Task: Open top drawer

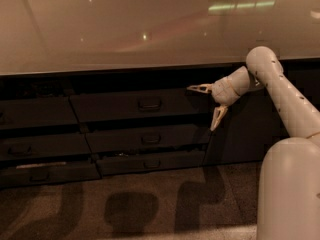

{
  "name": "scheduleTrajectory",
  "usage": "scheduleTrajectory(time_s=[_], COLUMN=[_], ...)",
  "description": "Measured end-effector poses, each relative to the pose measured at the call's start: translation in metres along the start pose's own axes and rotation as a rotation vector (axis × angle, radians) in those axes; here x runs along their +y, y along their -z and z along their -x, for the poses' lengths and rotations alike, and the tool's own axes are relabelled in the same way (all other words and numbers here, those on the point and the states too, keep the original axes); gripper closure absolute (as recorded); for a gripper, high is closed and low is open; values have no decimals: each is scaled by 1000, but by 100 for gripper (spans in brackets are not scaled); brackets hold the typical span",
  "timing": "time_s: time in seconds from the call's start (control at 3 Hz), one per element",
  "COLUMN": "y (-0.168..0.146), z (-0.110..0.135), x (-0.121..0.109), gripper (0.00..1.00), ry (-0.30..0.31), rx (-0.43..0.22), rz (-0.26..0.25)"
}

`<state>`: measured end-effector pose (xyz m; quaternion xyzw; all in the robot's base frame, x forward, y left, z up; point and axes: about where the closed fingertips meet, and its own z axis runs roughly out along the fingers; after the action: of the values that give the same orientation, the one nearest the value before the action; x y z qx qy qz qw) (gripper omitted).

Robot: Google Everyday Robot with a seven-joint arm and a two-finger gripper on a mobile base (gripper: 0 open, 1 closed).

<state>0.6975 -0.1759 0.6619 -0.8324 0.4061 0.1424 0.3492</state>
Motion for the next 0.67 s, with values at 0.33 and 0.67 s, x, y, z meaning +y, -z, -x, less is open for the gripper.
scheduleTrajectory(time_s=[0.33,0.67], y=[-5,3], z=[-2,3], x=[1,-19], gripper=[0,0], ry=[-19,-43], rx=[49,228], rz=[18,40])
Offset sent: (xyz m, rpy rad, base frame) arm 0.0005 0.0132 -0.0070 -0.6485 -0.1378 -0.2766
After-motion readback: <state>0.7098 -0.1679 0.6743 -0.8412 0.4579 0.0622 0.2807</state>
